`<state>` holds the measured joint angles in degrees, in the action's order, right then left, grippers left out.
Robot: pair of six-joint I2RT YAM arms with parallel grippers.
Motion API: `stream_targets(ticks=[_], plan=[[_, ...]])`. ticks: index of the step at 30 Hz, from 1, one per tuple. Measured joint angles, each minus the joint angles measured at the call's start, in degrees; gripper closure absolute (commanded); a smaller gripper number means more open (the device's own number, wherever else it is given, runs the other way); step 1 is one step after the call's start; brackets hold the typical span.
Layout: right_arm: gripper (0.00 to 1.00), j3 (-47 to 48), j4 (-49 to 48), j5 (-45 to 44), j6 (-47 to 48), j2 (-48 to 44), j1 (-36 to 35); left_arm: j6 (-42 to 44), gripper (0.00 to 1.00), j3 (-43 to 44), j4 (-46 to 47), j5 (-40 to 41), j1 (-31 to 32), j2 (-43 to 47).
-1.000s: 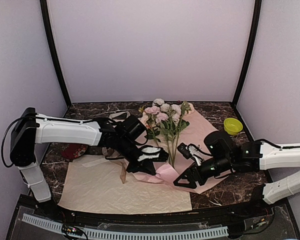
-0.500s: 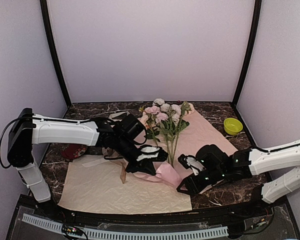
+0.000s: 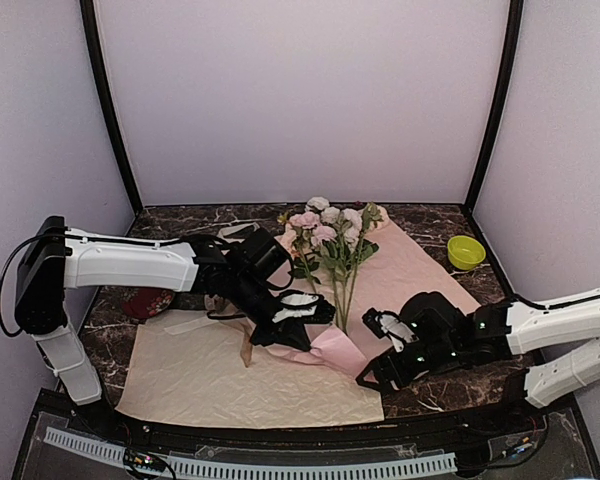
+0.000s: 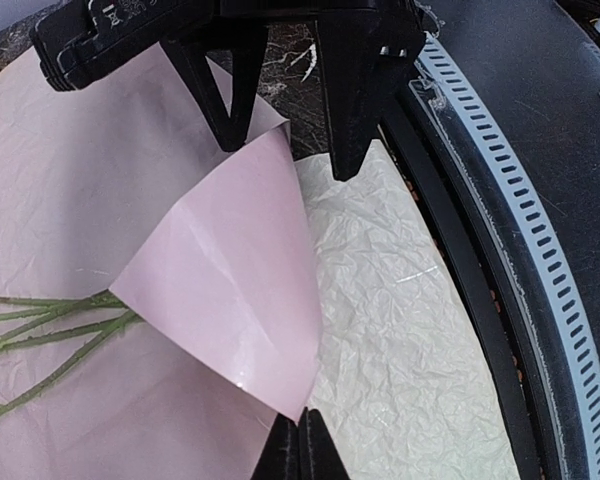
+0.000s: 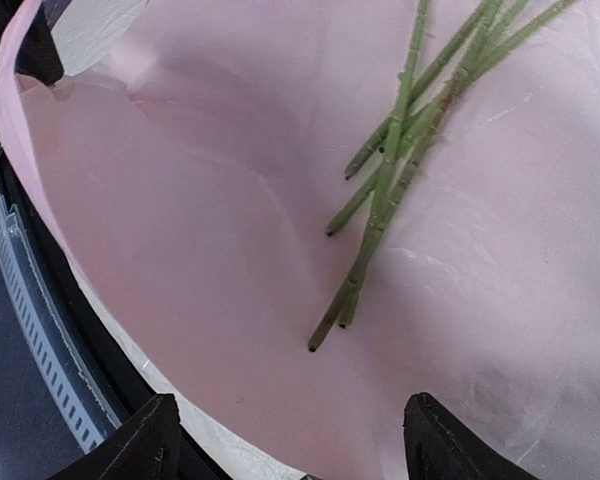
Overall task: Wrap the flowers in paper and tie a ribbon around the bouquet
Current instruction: Pass from the left arm to the right
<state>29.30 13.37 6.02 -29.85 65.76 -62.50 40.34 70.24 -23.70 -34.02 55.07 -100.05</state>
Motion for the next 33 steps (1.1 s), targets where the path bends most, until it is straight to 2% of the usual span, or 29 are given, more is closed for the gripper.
stream_targets(ticks=[3, 7, 9, 10, 11, 12, 13, 16, 25, 33], plan=[[0.43, -0.24, -3.37, 2.32, 1.27, 1.46, 0.0, 0.0, 1.0, 0.0, -0.07, 0.09, 0.0, 0.0], [0.84, -2.23, -8.28, 4.35, 2.43, 2.67, 0.52, 0.02, 1.0, -0.04, -0.07, 0.37, 0.0, 0.0], [1.0, -3.41, -9.38, 5.07, 2.62, 3.56, 1.14, -0.04, 1.0, -0.39, 0.02, 0.44, 0.0, 0.09], [1.0, -3.78, -9.53, 5.33, 2.99, 3.93, 1.46, -0.09, 0.98, -0.68, 0.04, 0.44, 0.0, 0.2], [1.0, -4.0, -9.49, 5.77, 2.84, 4.26, 1.79, -0.28, 0.85, -1.11, 0.24, 0.44, 0.0, 0.39], [1.0, -4.07, -9.55, 6.08, 3.02, 4.44, 1.95, -0.42, 0.67, -1.53, 0.39, 0.44, 0.0, 0.59], [1.0, -4.07, -9.66, 6.29, 3.21, 4.44, 2.08, -0.46, 0.6, -2.12, 0.94, 0.46, 0.0, 0.81], [1.0, -4.04, -9.29, 6.97, 3.41, 4.17, 2.29, -1.99, 0.5, -4.74, 2.67, 0.42, 0.0, 1.42], [1.0, -2.34, -5.22, 8.11, 3.45, 2.36, 2.69, -4.13, 0.5, -11.5, 7.58, 1.11, 0.02, 0.7], [1.0, -1.05, -2.01, 11.47, 3.65, 2.36, 3.61, -1.77, 0.68, -11.74, 8.76, 0.46, 1.05, -3.02]])
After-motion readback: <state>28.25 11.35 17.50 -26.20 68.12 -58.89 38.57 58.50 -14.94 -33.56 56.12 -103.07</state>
